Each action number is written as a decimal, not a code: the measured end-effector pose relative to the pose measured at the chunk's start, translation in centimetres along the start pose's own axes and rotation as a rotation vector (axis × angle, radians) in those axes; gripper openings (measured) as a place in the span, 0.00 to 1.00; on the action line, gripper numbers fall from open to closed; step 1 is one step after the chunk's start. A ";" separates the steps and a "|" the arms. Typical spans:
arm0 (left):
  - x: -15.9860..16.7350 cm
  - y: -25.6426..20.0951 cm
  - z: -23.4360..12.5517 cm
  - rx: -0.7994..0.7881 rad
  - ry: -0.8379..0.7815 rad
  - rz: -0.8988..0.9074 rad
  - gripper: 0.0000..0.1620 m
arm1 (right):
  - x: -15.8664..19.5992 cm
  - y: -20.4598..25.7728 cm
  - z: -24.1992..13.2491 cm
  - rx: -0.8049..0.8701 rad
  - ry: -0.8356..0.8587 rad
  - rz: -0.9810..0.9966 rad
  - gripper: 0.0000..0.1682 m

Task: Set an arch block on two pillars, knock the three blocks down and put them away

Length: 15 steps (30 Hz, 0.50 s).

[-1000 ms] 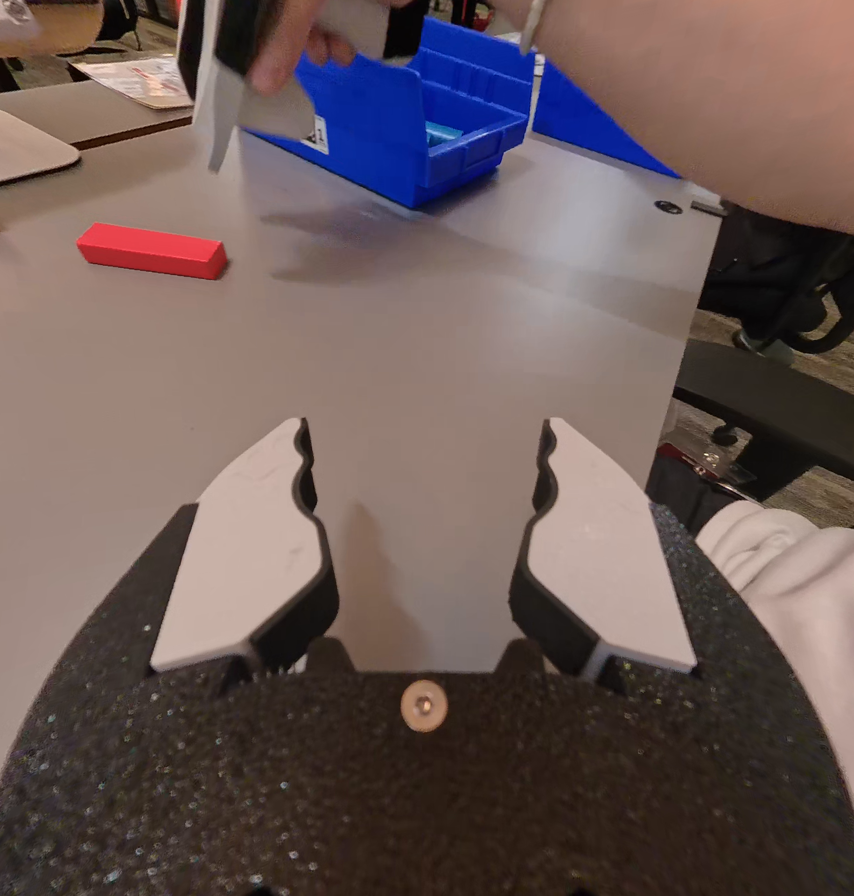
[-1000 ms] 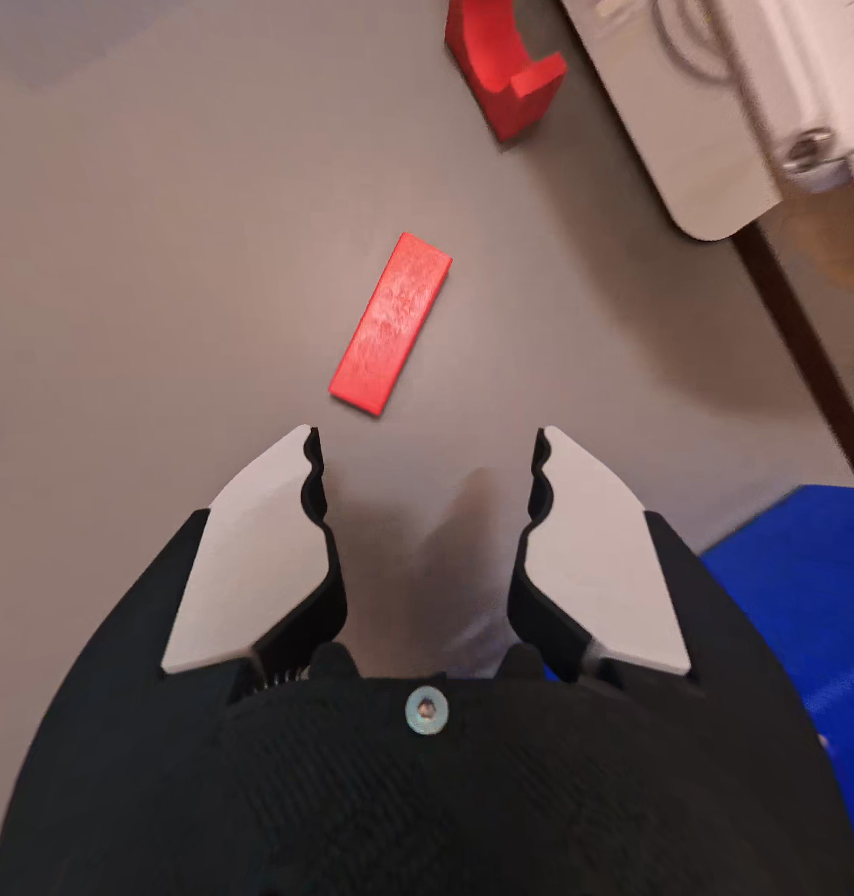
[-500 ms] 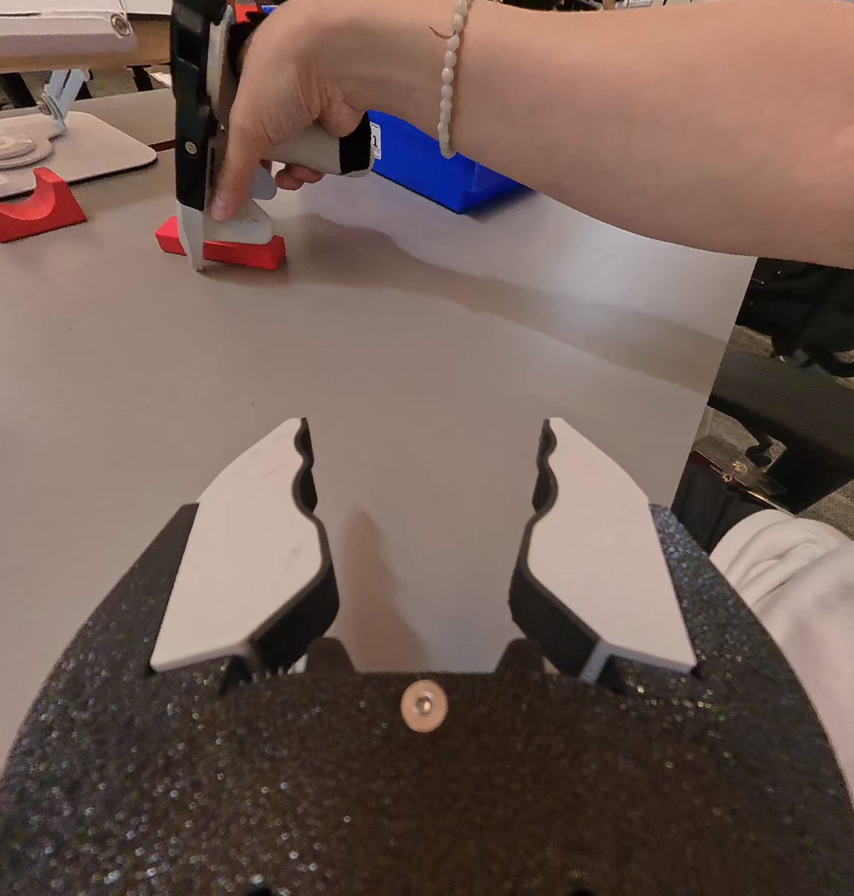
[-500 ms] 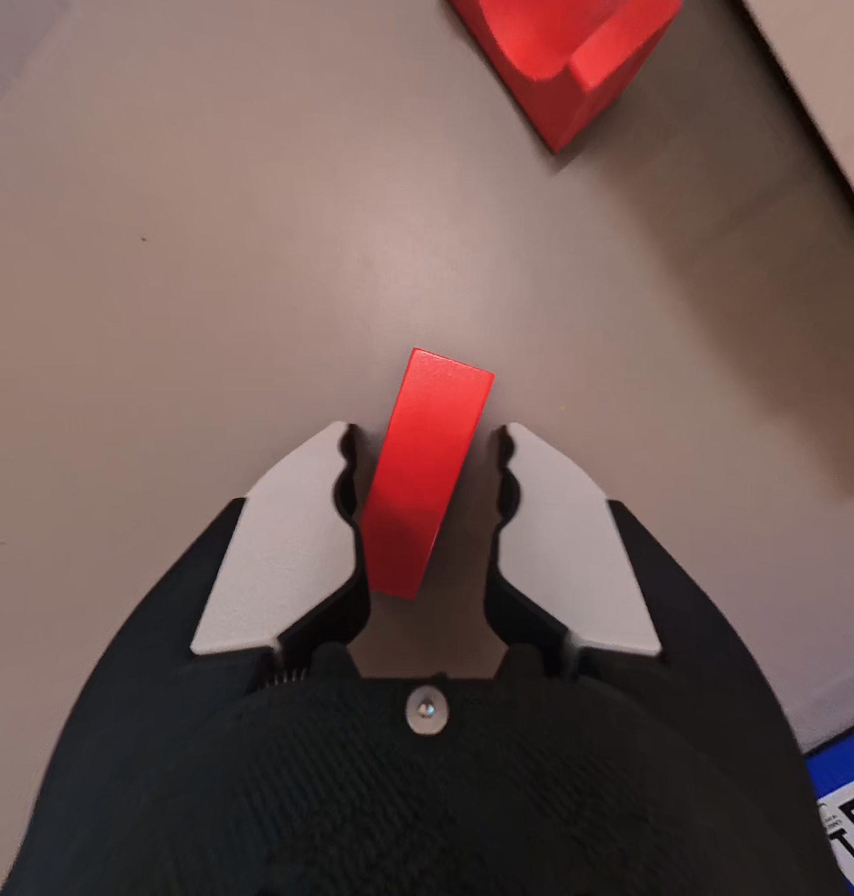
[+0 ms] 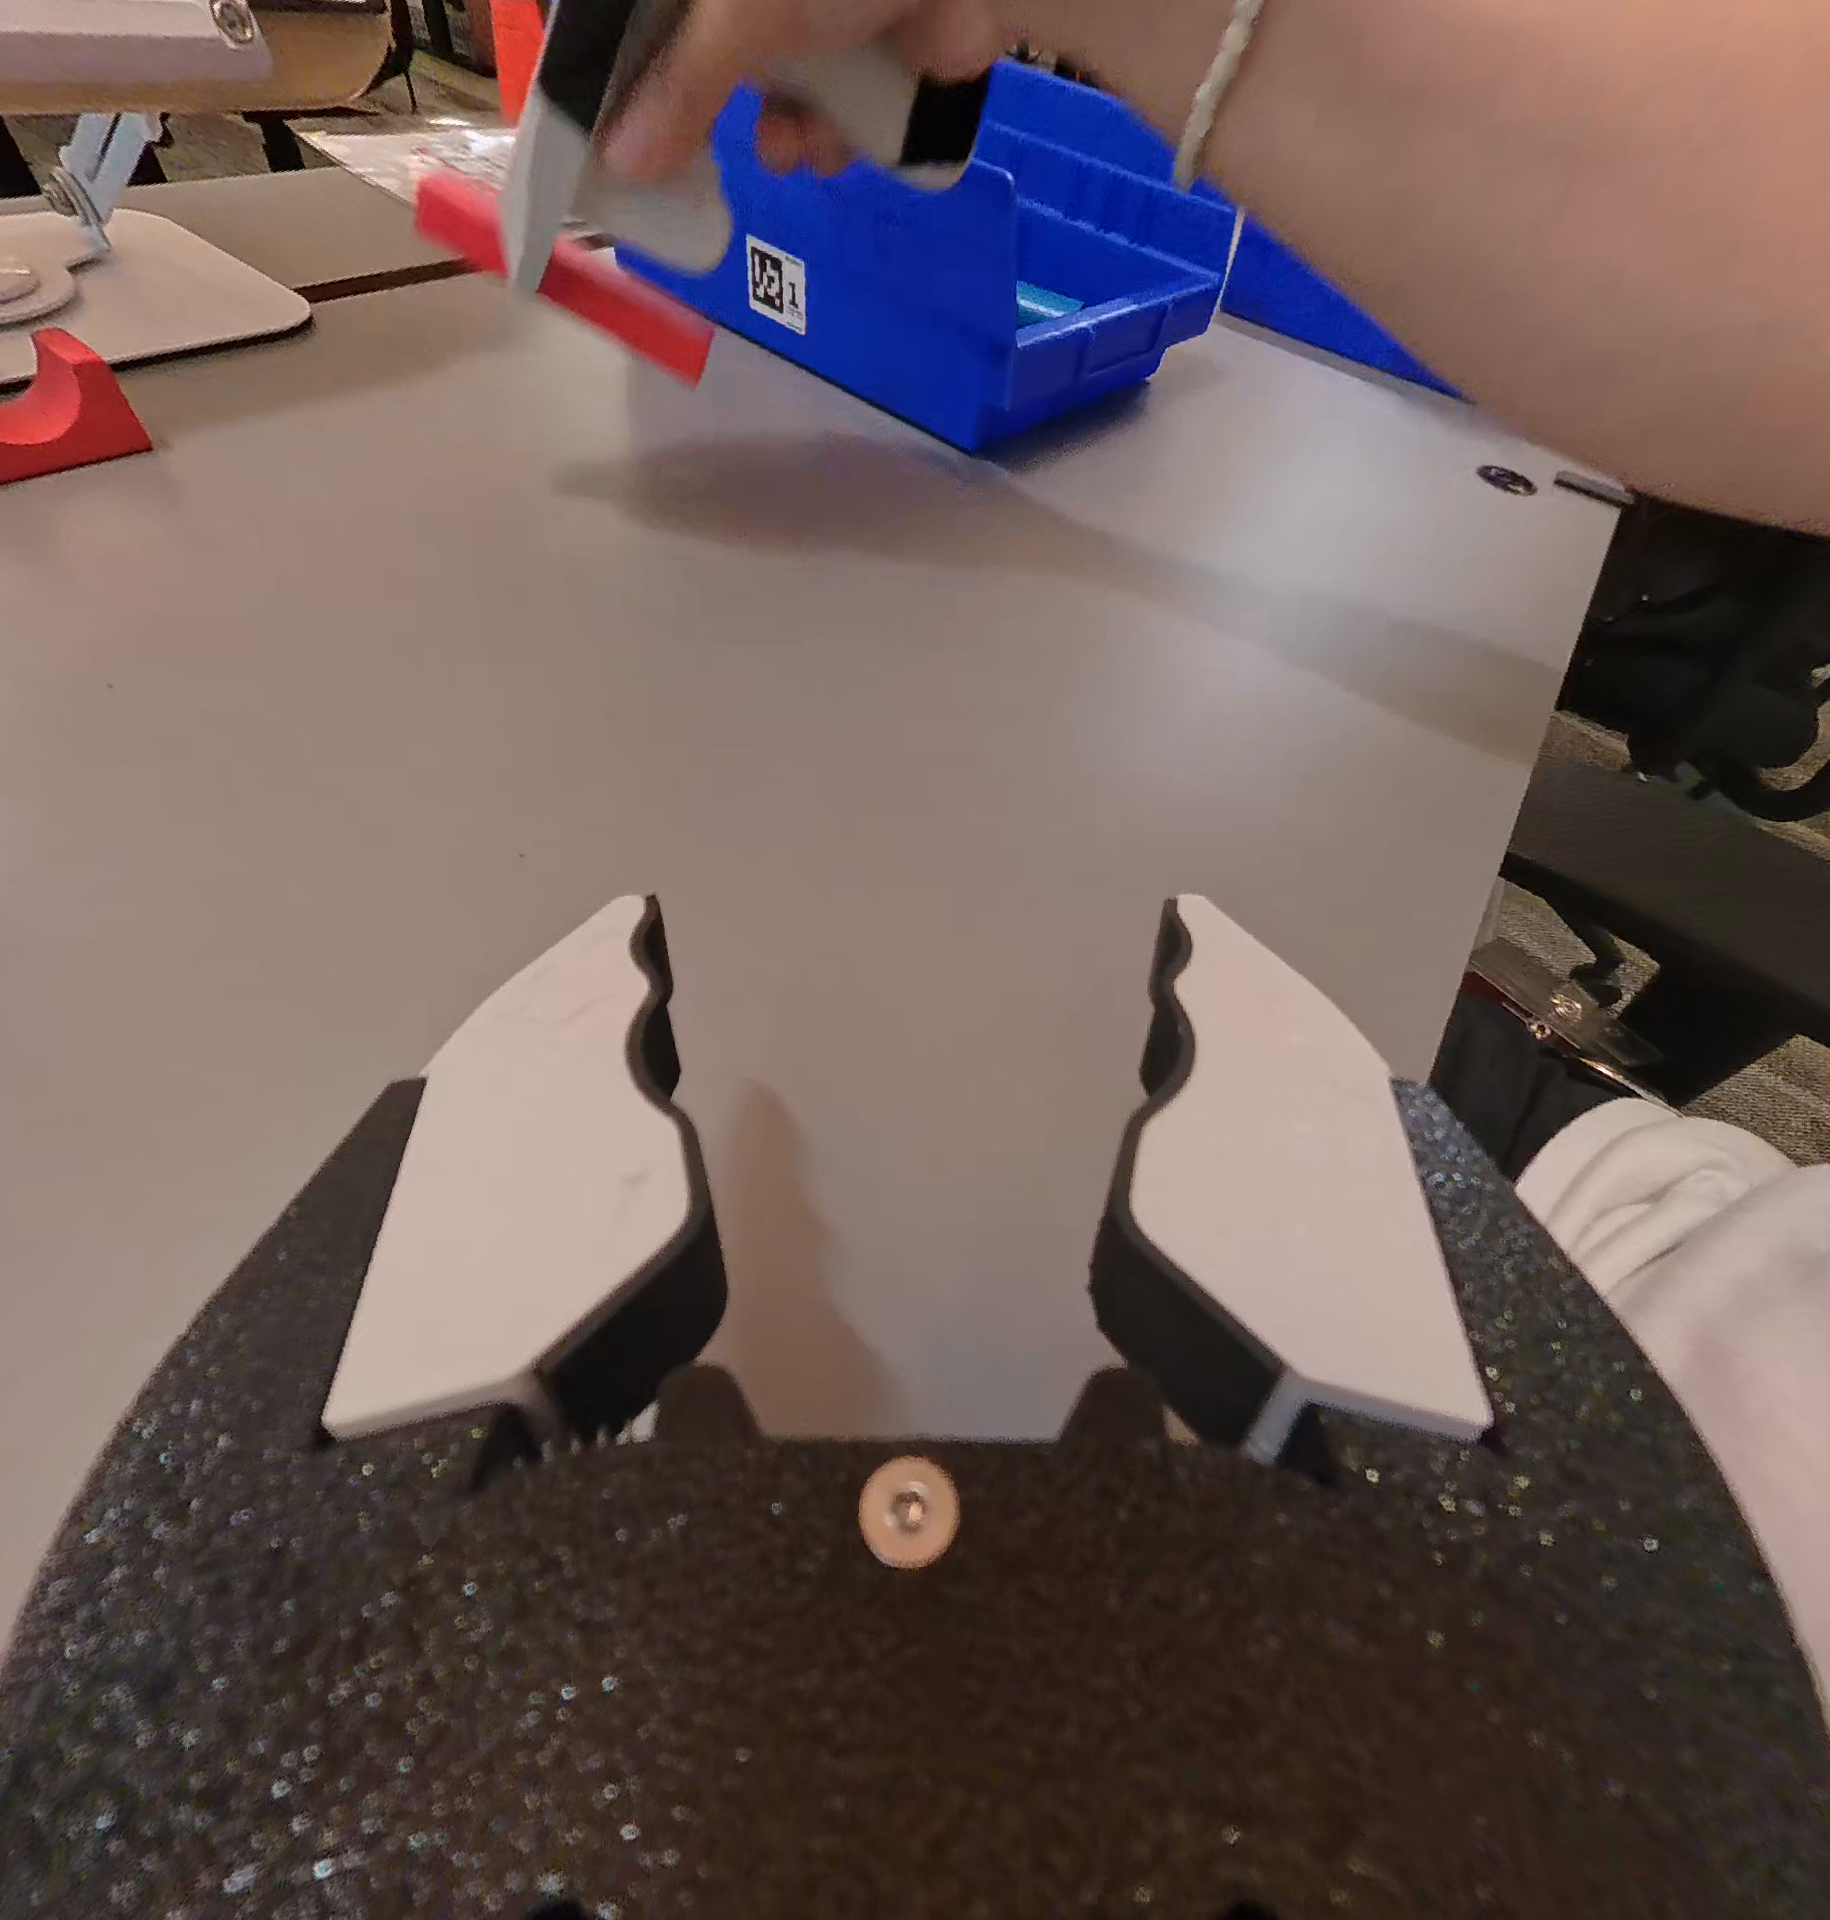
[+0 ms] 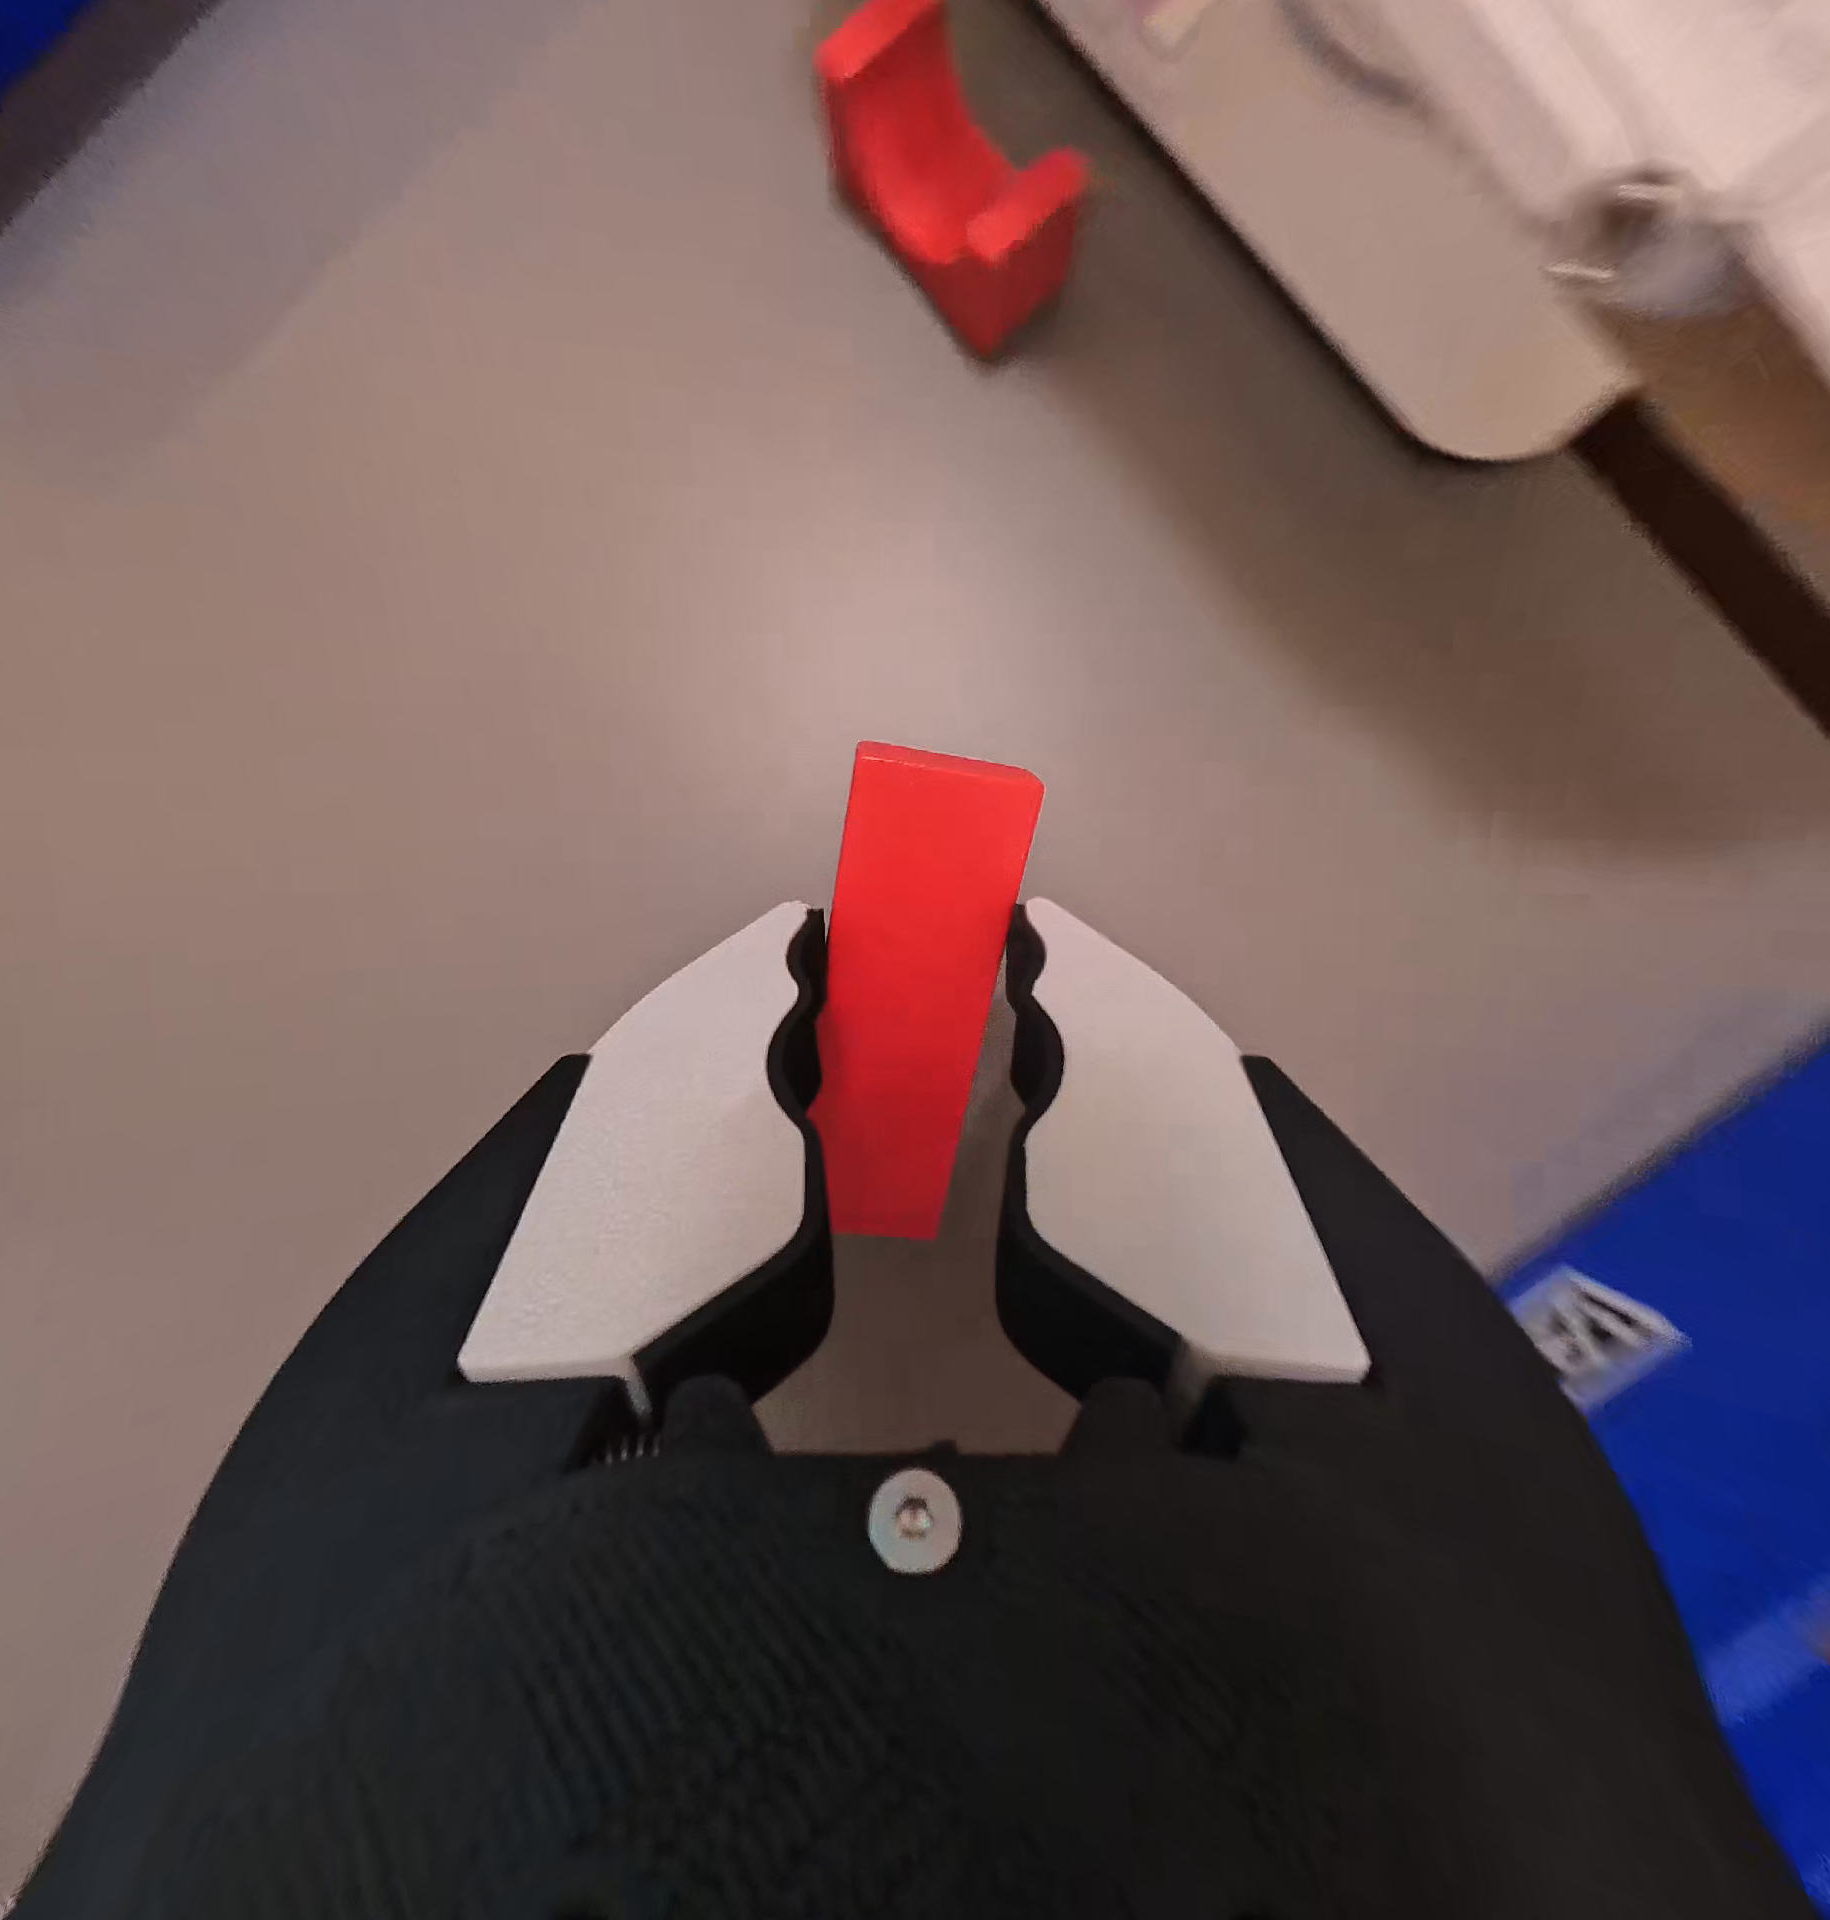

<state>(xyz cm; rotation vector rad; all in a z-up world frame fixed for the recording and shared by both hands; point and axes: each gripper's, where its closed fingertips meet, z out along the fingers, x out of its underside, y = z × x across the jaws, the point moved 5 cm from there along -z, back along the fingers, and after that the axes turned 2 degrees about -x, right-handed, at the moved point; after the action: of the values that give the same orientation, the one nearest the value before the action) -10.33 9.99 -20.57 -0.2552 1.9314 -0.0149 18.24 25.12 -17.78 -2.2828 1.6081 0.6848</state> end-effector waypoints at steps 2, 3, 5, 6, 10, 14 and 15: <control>0.1 0.0 0.1 -0.003 0.007 0.002 0.54 | 1.0 -2.6 -3.5 0.068 -0.031 0.036 0.20; 0.1 0.0 0.2 -0.003 0.009 0.003 0.54 | 1.7 -4.0 -5.3 0.094 -0.048 0.063 0.20; 0.1 -0.1 0.2 -0.001 0.011 0.008 0.54 | 3.5 -7.1 -8.9 0.187 -0.073 0.129 0.20; 0.1 -0.2 0.3 -0.002 0.012 0.010 0.54 | 4.3 -8.4 -10.4 0.210 -0.101 0.168 0.21; 0.1 -0.3 0.5 -0.001 0.019 0.016 0.54 | 7.6 -11.8 -14.1 0.294 -0.102 0.258 0.20; 0.2 -0.3 0.7 0.002 0.028 0.016 0.54 | 8.5 -12.9 -15.5 0.272 -0.181 0.304 0.20; 0.3 -0.4 0.8 0.003 0.032 0.018 0.54 | 9.1 -13.3 -15.2 0.283 -0.141 0.310 0.20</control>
<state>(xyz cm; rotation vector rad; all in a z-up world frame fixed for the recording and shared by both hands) -9.62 9.68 -21.08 -0.2370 1.9652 -0.0108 36.56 15.28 -10.20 -1.7694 1.8743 0.6223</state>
